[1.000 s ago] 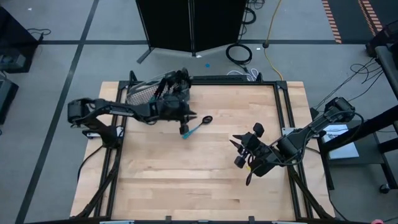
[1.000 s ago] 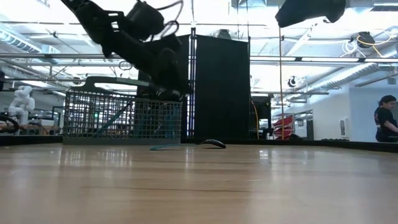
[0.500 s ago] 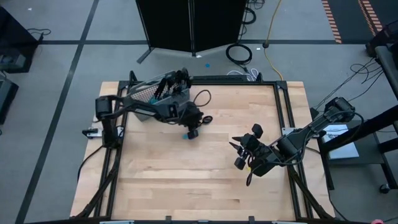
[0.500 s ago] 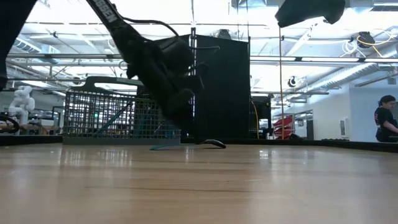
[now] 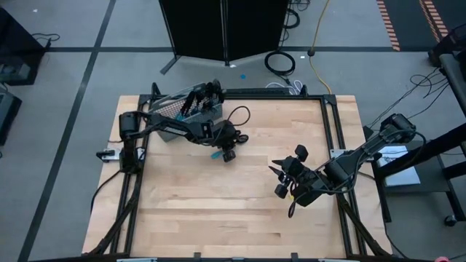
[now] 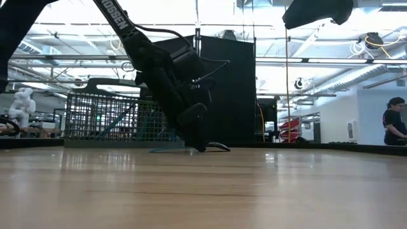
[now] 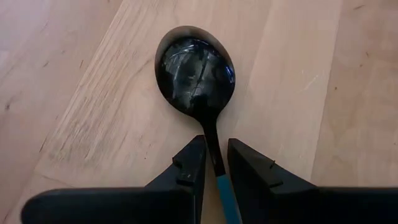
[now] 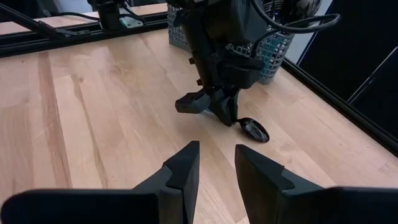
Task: Sort silverware
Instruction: Put the blue spoon in the silverware rack
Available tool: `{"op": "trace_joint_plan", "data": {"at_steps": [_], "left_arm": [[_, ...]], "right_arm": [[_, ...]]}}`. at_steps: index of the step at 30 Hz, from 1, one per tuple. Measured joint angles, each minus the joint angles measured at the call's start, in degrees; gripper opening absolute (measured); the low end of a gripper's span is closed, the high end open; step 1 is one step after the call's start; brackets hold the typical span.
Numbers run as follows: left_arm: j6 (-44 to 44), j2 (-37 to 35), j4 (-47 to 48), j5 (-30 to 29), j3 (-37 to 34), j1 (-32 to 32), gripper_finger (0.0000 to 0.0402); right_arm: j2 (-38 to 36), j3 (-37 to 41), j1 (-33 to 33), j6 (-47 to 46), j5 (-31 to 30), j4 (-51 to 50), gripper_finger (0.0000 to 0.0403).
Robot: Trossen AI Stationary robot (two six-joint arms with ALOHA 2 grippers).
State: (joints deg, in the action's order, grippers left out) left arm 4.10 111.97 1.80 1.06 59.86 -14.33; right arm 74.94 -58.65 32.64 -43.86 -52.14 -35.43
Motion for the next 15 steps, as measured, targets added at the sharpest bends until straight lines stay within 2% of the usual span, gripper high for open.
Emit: {"op": "trace_joint_plan", "data": {"at_steps": [4,8,15], "left_arm": [[0.0,0.0,0.1,0.3,0.0,0.0,0.0059],[-0.1,-1.4,-0.3,1.5,-0.3,0.1,0.0018],[0.0,-10.0,-2.9,2.6,-0.3,0.1,0.0004]], "right_arm": [[0.0,0.0,0.0,0.0,0.0,0.1,0.0098],[0.0,0.0,0.0,0.0,0.0,0.3,0.0098],[0.0,0.0,0.0,-0.3,0.0,0.1,0.0098]]}}
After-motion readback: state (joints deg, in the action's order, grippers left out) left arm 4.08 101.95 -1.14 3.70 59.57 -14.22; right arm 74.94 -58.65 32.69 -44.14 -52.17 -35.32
